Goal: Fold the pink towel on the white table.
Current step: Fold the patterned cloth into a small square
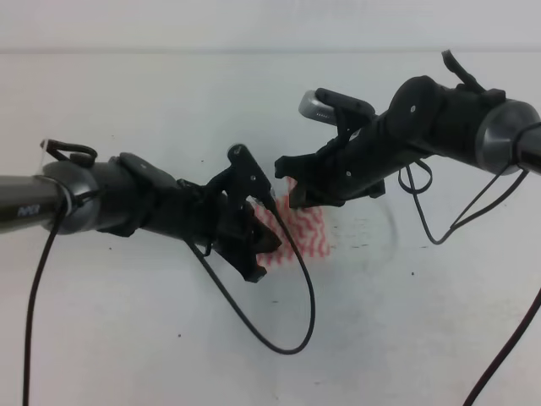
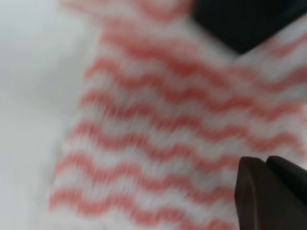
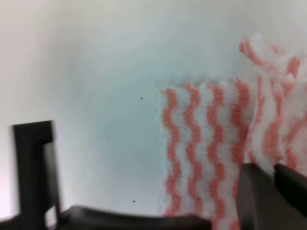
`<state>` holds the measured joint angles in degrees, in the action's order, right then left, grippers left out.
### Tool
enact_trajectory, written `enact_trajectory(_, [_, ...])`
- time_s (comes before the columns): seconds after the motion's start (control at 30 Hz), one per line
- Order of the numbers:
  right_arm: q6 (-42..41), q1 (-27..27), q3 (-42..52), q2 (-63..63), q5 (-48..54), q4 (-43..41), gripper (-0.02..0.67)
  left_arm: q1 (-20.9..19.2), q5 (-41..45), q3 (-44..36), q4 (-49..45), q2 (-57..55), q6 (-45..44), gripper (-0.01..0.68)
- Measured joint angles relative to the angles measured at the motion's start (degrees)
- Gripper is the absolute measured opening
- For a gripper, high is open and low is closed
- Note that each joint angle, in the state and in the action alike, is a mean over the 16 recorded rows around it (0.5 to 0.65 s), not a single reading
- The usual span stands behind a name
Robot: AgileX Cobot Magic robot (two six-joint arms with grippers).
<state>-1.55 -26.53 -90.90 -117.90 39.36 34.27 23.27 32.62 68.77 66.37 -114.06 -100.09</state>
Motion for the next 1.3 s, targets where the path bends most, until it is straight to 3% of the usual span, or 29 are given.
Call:
enact_trajectory(0.67, [-0.01,-0.01,0.00,0.11,0.19,-0.10,-0.015,-9.61,17.37,-0.09,11.92,-1.88,-23.41,-0.004])
enact_trajectory(1.3, [0.01,-0.33,-2.09,-0.11,1.85,-0.29,-0.014,-9.99,17.36,-0.08,12.76,-6.69,-24.15,-0.004])
